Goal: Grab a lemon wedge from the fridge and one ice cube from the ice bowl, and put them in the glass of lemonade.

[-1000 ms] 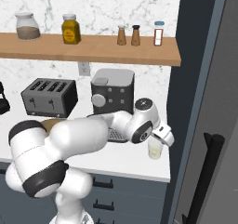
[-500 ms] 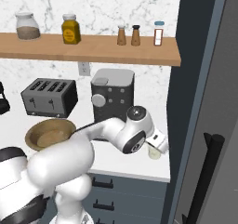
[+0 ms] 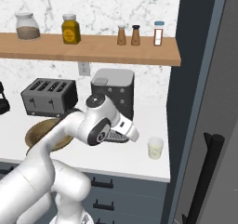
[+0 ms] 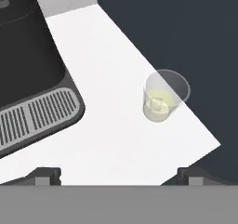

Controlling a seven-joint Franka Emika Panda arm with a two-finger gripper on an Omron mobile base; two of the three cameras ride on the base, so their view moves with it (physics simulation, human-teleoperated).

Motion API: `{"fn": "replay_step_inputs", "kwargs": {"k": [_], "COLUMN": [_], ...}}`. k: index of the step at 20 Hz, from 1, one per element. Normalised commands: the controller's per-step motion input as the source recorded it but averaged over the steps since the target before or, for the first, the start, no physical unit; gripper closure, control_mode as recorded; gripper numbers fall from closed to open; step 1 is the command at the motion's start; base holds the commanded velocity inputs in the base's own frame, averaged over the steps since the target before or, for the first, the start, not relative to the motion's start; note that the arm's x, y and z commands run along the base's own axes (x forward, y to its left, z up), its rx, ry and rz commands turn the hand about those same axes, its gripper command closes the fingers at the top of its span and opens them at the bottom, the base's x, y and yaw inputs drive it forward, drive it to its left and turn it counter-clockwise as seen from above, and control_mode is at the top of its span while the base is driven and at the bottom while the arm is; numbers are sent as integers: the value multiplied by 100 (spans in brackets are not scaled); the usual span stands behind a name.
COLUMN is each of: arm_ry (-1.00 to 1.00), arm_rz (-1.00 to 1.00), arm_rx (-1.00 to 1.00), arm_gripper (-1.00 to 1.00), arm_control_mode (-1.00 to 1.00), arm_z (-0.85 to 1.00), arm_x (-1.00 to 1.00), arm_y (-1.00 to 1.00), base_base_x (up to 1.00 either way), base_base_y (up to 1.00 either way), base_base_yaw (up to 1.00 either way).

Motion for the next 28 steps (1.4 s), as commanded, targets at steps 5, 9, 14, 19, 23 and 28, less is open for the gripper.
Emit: {"fn": "replay_step_inputs", "kwargs": {"k": [5, 9, 14, 19, 23, 28], "arm_ry": [29, 9, 2, 0, 0, 1], "arm_rz": [27, 30, 21, 10, 0, 0], "arm_rx": [-6, 0, 1, 0, 0, 0], "arm_gripper": [-100, -100, -100, -100, -100, -100], "arm_control_mode": [-100, -100, -100, -100, -100, 100], "arm_z": [48, 3, 0, 0, 0, 0], "arm_x": [-28, -46, -51, -44, 0, -4], "arm_y": [100, 92, 53, 5, 0, 0], "base_base_x": [0, 0, 0, 0, 0, -28], "base_base_y": [0, 0, 0, 0, 0, 1], "base_base_yaw": [0, 0, 0, 0, 0, -4]}}
